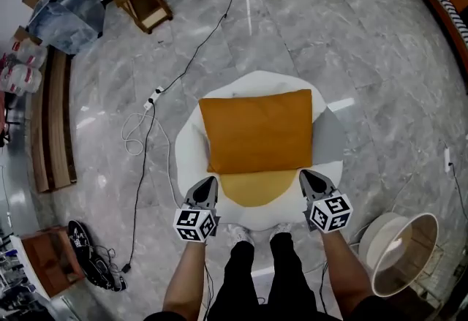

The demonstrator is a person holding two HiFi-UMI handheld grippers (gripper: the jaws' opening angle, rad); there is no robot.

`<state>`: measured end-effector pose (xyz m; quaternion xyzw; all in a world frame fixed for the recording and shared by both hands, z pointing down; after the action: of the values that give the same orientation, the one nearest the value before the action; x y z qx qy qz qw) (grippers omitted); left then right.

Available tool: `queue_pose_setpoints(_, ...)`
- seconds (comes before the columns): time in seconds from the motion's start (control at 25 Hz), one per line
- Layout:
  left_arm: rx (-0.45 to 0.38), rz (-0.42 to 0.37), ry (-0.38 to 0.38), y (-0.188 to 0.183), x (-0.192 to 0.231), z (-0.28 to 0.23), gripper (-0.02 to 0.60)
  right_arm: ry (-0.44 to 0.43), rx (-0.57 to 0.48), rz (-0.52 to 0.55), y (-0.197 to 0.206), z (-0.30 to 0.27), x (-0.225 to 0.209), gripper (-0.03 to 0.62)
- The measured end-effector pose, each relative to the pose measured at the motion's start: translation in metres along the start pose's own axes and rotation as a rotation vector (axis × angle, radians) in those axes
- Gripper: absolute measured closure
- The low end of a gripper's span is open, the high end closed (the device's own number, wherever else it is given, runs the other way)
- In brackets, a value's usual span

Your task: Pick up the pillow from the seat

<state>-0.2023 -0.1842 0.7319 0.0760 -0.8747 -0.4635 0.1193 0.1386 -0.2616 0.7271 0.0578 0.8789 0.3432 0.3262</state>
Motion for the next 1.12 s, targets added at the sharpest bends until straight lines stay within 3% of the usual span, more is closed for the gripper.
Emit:
queue_pose_setpoints(0.32, 0.065, 0.000, -0.044, 0.055, 0.021, -0.061, 0.568, 0.068, 0.045, 0.001, 0.035, -0.052, -0.062, 0.586)
queue_pose_setpoints(0.4, 0.091, 0.021, -0.071, 0.069, 0.028, -0.075, 0.526, 0.083, 0.079, -0.002, 0.046, -0.066, -0.078, 0.582)
queue_pose_setpoints(0.44, 0.105, 0.039, -0.081, 0.077, 0.031, -0.082, 0.478, 0.079, 0.103, -0.012, 0.053, -0.072, -0.085, 0.492)
queue_pose_setpoints(0.48, 0.119, 0.062, -0.086, 0.085, 0.034, -0.088, 0.395, 0.076, 0.125, -0.025, 0.060, -0.078, -0.091, 0.348)
queue_pose_setpoints(0.56, 0.140, 0.113, -0.086, 0.102, 0.039, -0.100, 0.232, 0.080, 0.151, -0.048, 0.073, -0.089, -0.106, 0.250)
queue_pose_setpoints(0.64, 0.159, 0.139, -0.083, 0.116, 0.046, -0.115, 0.180, 0.085, 0.171, -0.072, 0.083, -0.103, -0.123, 0.167)
queue_pose_setpoints(0.72, 0.186, 0.132, -0.086, 0.130, 0.058, -0.130, 0.138, 0.086, 0.196, -0.097, 0.094, -0.122, -0.139, 0.042)
queue_pose_setpoints(0.76, 0.198, 0.129, -0.088, 0.136, 0.065, -0.136, 0.121, 0.088, 0.211, -0.104, 0.100, -0.130, -0.147, 0.014)
queue_pose_setpoints(0.88, 0.213, 0.129, -0.081, 0.152, 0.083, -0.154, 0.076, 0.103, 0.242, -0.134, 0.113, -0.151, -0.175, 0.006)
queue_pose_setpoints(1.12, 0.242, 0.144, -0.035, 0.183, 0.114, -0.201, 0.063, 0.174, 0.243, -0.193, 0.120, -0.199, -0.236, 0.006)
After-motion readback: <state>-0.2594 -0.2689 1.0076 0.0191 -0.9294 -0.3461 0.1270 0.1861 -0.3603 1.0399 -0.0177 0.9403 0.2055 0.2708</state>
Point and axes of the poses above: the fingertips, and each gripper's own axes: z backward along the fingers, x to its left, y out of its underside, the point moved 8 cm from there along z, backward along the fingers, and after that the axes turned 13 degrees about -z, right-handed, at the moved point
